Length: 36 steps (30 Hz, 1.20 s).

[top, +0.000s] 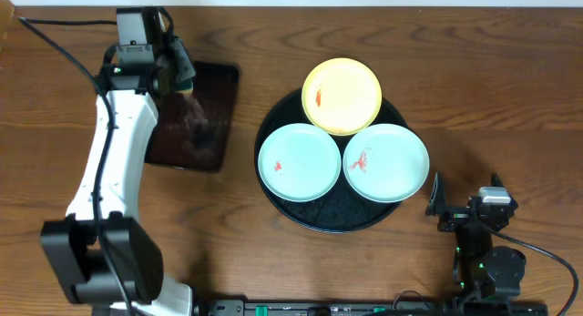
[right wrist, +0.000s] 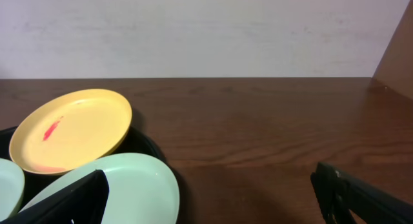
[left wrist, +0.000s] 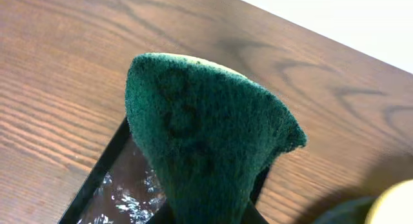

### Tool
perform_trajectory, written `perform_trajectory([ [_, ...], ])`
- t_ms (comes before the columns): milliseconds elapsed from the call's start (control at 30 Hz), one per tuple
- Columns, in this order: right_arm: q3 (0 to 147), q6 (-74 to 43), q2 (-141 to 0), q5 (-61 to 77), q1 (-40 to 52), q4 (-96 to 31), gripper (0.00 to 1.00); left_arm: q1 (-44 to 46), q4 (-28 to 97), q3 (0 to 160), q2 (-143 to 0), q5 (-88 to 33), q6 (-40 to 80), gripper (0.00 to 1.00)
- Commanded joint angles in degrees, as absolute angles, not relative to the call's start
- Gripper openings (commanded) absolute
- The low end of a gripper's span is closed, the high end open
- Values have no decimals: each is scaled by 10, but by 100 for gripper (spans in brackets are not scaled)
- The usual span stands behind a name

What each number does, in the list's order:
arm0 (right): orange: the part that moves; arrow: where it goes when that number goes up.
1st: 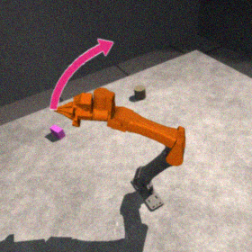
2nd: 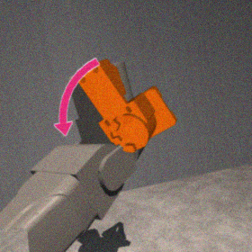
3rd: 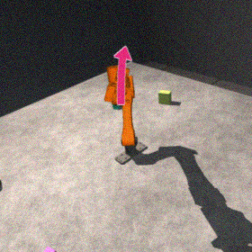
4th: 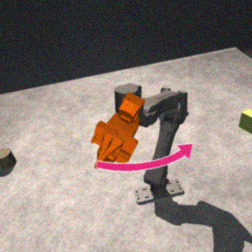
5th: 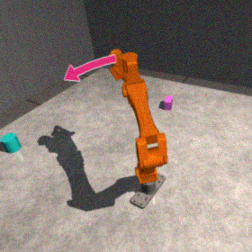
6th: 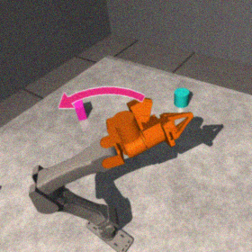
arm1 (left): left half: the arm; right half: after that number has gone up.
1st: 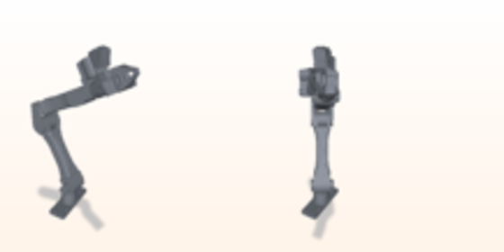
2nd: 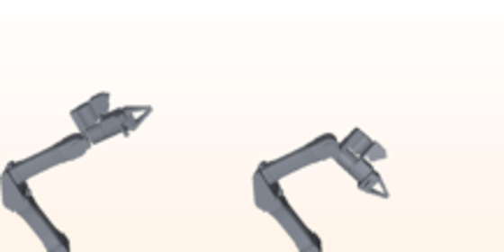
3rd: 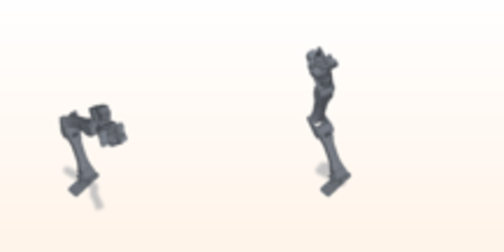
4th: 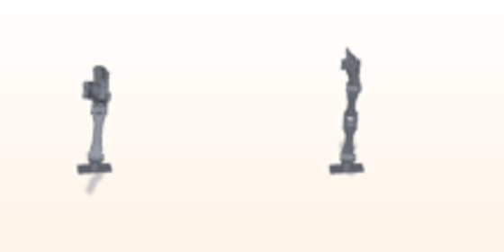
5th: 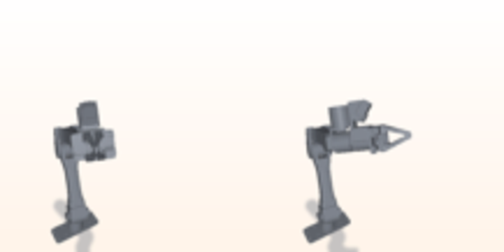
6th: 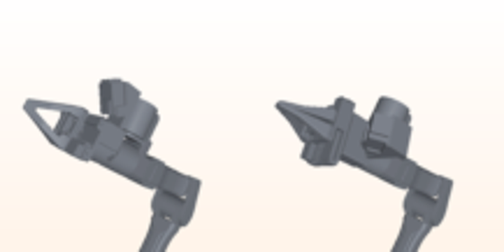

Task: Clean dirty plates on tray and stack at the side
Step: 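Lift the sponge with the left gripper above the black tray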

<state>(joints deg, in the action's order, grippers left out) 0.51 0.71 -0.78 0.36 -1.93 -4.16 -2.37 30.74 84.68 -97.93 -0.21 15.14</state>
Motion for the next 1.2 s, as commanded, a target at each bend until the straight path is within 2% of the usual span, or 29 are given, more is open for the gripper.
perform_trajectory([
  [0,3,16,-6,1,-14,-43,99,-30,303,846,-1020,29,150,7],
  [233,3,16,-6,1,-14,-43,99,-38,301,846,-1044,27,150,7],
  [700,3,16,-6,1,-14,-43,99,-38,302,846,-978,20,152,8],
  [1033,3,16,-6,1,-14,-43,99,-38,326,838,-1092,20,152,7],
  [1167,3,16,-6,1,-14,-43,99,-40,329,841,-1091,20,133,7],
])
